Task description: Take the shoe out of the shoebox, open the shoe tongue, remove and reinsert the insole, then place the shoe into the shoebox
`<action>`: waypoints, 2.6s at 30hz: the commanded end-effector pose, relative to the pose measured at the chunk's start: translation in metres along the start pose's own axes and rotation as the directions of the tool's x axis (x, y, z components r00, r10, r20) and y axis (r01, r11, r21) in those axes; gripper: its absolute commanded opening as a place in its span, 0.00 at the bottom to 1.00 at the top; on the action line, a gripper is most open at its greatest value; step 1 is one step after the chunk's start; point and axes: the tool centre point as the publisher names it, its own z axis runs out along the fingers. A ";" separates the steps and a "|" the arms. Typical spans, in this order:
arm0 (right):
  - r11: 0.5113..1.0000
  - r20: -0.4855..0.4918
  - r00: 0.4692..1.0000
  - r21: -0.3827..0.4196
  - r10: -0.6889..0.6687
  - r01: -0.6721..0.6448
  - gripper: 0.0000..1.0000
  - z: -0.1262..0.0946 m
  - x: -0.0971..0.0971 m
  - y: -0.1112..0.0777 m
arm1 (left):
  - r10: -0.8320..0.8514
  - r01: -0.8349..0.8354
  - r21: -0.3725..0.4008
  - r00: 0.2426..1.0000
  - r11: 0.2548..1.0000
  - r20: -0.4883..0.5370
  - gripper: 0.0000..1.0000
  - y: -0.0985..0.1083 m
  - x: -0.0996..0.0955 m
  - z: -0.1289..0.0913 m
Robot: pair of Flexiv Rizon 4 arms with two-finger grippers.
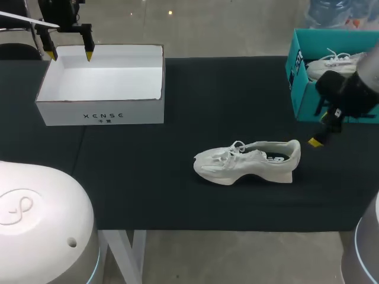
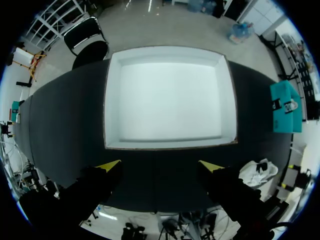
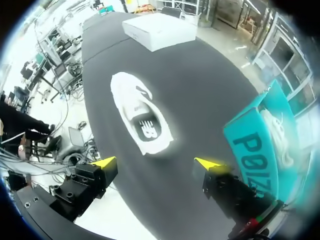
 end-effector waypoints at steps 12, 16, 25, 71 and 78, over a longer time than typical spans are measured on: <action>0.735 0.078 0.758 -0.201 -0.647 0.648 1.00 -0.020 0.018 -0.020 | 0.000 0.000 0.000 1.000 1.000 0.000 1.00 0.000 0.000 0.000; 0.735 0.078 0.758 -0.201 -0.647 0.648 1.00 -0.020 0.018 -0.020 | 0.000 0.000 0.000 1.000 1.000 0.000 1.00 0.000 0.000 0.000; 0.735 0.078 0.758 -0.201 -0.647 0.648 1.00 -0.020 0.018 -0.020 | 0.000 0.000 0.000 1.000 1.000 0.000 1.00 0.000 0.000 0.000; 0.673 0.000 0.854 -0.616 -0.521 0.411 1.00 0.062 -0.012 -0.047 | 0.000 0.000 0.000 1.000 1.000 0.000 1.00 0.000 0.000 0.000; 0.662 -0.013 0.853 -0.637 -0.522 0.395 1.00 0.086 -0.010 -0.044 | 0.000 0.000 0.000 1.000 1.000 0.000 1.00 0.000 0.000 0.000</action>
